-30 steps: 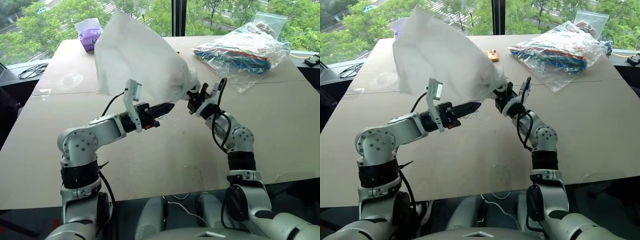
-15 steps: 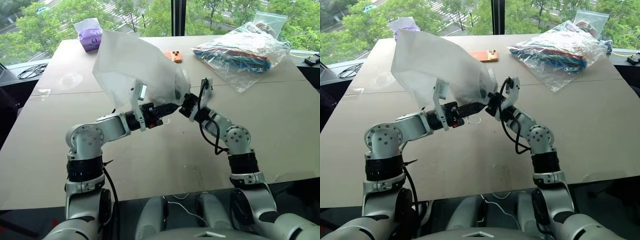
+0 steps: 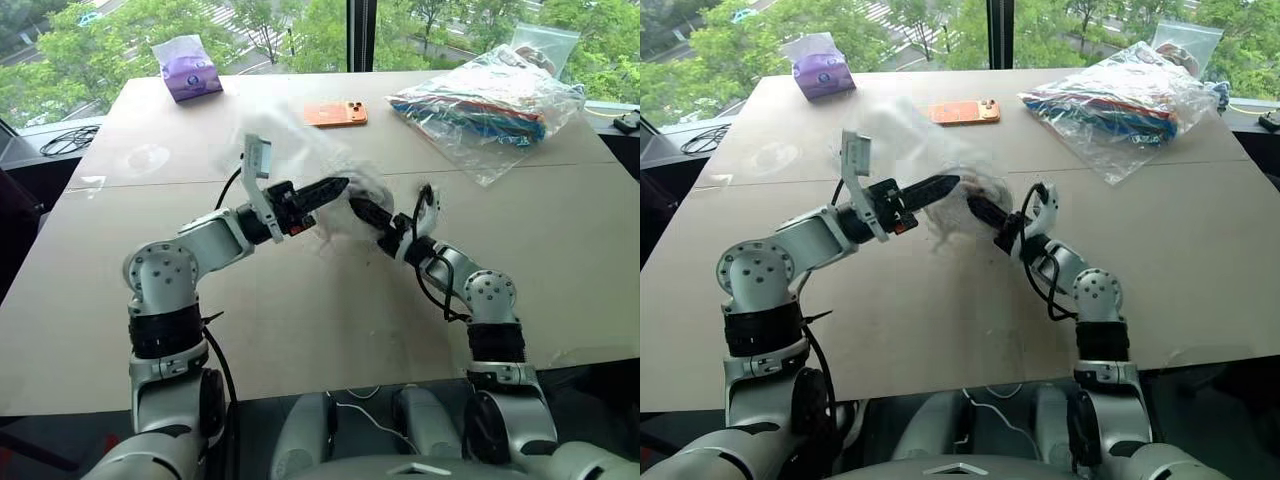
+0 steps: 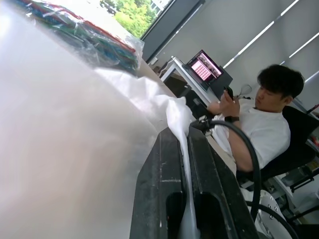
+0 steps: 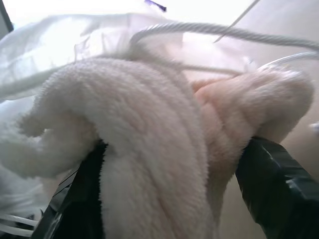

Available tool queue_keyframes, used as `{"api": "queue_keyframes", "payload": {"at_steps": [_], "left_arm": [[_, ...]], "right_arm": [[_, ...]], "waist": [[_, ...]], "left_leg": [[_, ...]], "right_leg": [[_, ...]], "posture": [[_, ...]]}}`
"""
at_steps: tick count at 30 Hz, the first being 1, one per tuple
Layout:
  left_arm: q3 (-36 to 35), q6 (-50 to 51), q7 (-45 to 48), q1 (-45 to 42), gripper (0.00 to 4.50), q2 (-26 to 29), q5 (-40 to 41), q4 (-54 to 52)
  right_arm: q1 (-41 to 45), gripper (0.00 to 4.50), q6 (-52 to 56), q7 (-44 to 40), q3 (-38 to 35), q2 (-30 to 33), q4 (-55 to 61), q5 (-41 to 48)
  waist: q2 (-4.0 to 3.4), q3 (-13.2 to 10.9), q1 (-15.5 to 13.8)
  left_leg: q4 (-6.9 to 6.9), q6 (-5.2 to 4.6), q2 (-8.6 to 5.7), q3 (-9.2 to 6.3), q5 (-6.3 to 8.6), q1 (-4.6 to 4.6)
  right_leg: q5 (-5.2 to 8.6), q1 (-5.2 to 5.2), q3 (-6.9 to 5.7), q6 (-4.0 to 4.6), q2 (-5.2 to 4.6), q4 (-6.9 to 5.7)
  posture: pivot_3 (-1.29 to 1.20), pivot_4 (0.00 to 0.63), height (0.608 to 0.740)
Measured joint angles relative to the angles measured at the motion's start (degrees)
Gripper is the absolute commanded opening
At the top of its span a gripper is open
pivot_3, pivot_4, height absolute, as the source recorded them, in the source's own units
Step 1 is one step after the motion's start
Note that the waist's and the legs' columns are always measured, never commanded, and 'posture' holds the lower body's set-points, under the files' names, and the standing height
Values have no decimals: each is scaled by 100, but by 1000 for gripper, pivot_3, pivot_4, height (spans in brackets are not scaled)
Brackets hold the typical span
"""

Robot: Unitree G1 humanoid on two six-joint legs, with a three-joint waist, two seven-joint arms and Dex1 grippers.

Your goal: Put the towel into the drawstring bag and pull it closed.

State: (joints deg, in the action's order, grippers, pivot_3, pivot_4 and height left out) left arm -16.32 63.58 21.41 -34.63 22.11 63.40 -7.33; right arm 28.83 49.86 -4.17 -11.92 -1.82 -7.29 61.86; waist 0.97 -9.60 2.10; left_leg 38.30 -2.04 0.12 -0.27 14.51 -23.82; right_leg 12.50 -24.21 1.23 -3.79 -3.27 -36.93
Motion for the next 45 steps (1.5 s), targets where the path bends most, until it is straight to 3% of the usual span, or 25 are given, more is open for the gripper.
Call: {"api": "queue_keyframes", "payload": {"at_steps": [7,10,13,16,26,32,35,40,43,45], "left_arm": [[222,-197,-98,8,0,-159,-355,295],[349,-161,-17,149,0,-159,-369,287],[362,-152,95,196,0,-52,-408,277],[359,-151,170,205,0,25,-427,230],[382,80,512,219,0,125,-233,83],[464,236,733,448,0,84,80,-106],[473,262,827,709,0,117,107,-111],[504,241,840,841,0,80,132,-116],[517,215,840,1017,0,46,157,-238],[535,180,840,1035,0,43,154,-240]], "right_arm": [[-358,3453,214,-199,362,613,888,-426],[-391,2662,242,-355,569,716,1090,-626],[-447,1184,237,-526,676,726,1212,-724],[-491,42,240,-673,752,720,1272,-750],[-544,42,456,-798,691,609,1552,-548],[272,42,169,-987,946,-8,666,-903],[595,42,-173,-1103,500,-593,-330,-756],[676,42,-374,-933,-285,-615,-983,201],[693,42,-634,-225,-1024,-621,-1132,1505],[693,42,-694,65,-1110,-621,-1109,2008]], "waist": [[0,0,26],[0,0,21],[0,0,17],[0,0,13],[-1,0,23],[-1,-1,24],[-2,-2,23],[-4,-2,-68],[-7,-5,-47],[-9,-5,-7]], "left_leg": [[0,-3,1,0,1,2],[0,-4,3,1,2,2],[0,-4,3,-1,2,2],[0,-4,3,-1,2,2],[1,-4,4,-1,2,5],[1,-3,7,-2,1,7],[1,-2,6,-1,1,4],[1,0,3,-9,0,0],[-2,1,5,-9,-1,1],[-3,0,7,-9,0,2]], "right_leg": [[0,0,2,0,8,-1],[0,0,3,-1,8,-1],[0,0,1,0,9,-1],[0,0,1,0,8,-1],[0,1,2,0,10,-3],[-1,1,1,2,14,-5],[-1,1,3,2,12,-1],[-1,4,-7,2,1,6],[-1,3,-6,2,1,4],[-1,2,-7,3,5,1]], "posture": [[0,150,740],[0,150,740],[0,150,740],[0,150,740],[0,150,740],[0,150,740],[0,150,740],[0,150,740],[0,150,740],[0,150,740]]}}
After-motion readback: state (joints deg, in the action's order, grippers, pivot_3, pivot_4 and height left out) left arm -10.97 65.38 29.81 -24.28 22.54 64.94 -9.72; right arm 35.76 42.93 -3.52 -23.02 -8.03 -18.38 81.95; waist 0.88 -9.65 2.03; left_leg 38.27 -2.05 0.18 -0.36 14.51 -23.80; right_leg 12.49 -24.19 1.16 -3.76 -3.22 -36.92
